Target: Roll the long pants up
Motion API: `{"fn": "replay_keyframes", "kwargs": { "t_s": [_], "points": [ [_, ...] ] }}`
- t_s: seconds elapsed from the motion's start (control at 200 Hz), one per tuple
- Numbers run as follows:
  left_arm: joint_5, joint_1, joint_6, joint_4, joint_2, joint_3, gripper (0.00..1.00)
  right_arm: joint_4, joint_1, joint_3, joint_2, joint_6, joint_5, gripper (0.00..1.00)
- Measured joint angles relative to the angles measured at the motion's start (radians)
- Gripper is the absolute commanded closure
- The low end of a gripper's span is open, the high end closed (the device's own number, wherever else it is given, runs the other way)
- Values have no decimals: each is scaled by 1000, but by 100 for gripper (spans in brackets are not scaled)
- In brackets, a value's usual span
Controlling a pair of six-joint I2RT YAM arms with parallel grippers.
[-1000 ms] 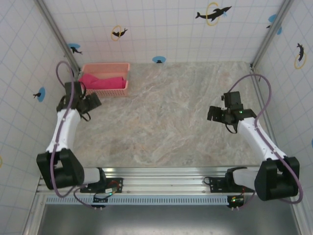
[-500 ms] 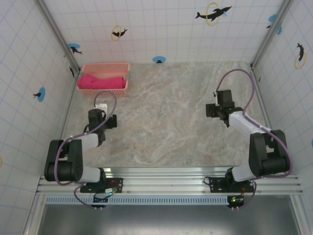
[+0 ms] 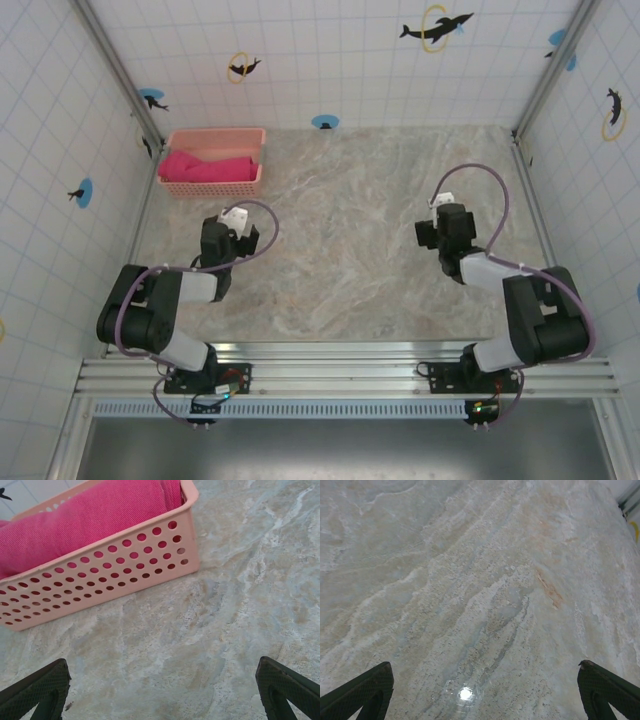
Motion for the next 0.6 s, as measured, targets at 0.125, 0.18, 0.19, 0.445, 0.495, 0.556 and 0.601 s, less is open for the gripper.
{"fn": "replay_keyframes", "kwargs": {
  "t_s": [0.125,0.18,0.19,0.445,0.495,0.556,0.601],
  "points": [
    [-3,0,10,6,0,0,2,100,-16,-21,22,-25,5,3],
    [-3,0,13,6,0,0,3,129,-58,-21,43,-22,-22,3],
    [-3,0,13,6,0,0,2,132,-63,-23,43,-22,-24,3],
    [-3,0,16,6,0,0,2,335,-89,-129,69,-22,-64,3],
    [-3,0,16,6,0,0,2,356,-86,-139,70,-26,-68,3],
    [-3,0,16,6,0,0,2,372,-85,-143,70,-28,-74,3],
    [-3,0,16,6,0,0,2,379,-87,-142,70,-26,-79,3]
  ]
}}
